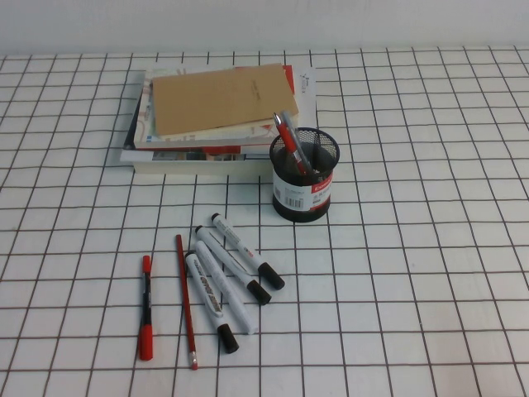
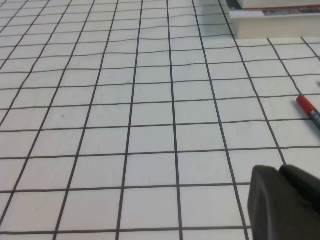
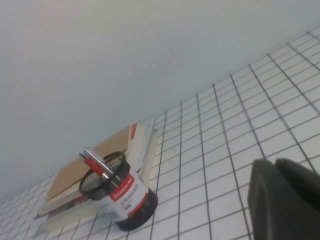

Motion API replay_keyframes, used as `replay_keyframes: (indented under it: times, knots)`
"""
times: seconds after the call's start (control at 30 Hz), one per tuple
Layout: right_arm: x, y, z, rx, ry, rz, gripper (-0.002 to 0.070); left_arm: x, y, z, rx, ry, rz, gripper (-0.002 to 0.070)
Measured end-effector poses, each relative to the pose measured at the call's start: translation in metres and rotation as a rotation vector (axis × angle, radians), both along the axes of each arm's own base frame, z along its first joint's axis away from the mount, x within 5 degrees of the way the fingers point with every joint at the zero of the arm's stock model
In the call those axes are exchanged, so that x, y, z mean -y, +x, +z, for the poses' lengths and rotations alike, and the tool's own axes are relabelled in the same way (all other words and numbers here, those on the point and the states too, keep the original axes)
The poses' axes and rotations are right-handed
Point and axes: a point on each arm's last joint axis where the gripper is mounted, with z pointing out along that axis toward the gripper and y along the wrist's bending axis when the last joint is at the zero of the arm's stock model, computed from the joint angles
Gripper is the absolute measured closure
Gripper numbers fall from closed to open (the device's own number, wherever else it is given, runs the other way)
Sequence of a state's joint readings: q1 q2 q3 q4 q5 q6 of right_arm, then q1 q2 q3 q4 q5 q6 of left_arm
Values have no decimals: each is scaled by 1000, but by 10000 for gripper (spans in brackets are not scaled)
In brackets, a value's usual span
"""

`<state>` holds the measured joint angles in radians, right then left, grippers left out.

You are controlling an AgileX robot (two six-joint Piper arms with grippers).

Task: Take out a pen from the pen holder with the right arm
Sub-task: 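Take a marker out of the pen holder and lay it on the table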

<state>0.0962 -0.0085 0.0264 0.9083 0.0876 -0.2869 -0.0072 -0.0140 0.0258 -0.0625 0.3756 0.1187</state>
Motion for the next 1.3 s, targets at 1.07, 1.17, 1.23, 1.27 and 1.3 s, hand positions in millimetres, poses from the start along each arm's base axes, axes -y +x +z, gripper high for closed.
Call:
replay_keyframes:
  times: [1.07, 1.17, 1.23, 1.27, 1.3]
  knots:
    - [-70, 164, 104, -631, -482, 544, 692, 0, 0, 0, 0, 0, 0, 679]
    - [-100, 175, 107, -569, -516, 607, 692, 0, 0, 0, 0, 0, 0, 679]
    - [-122, 182, 108, -513, -539, 644, 692, 0, 0, 0, 0, 0, 0, 679]
    - [-134, 185, 108, -487, -549, 661, 692, 0, 0, 0, 0, 0, 0, 679]
    - [-141, 188, 110, -465, -552, 664, 692, 0, 0, 0, 0, 0, 0, 679]
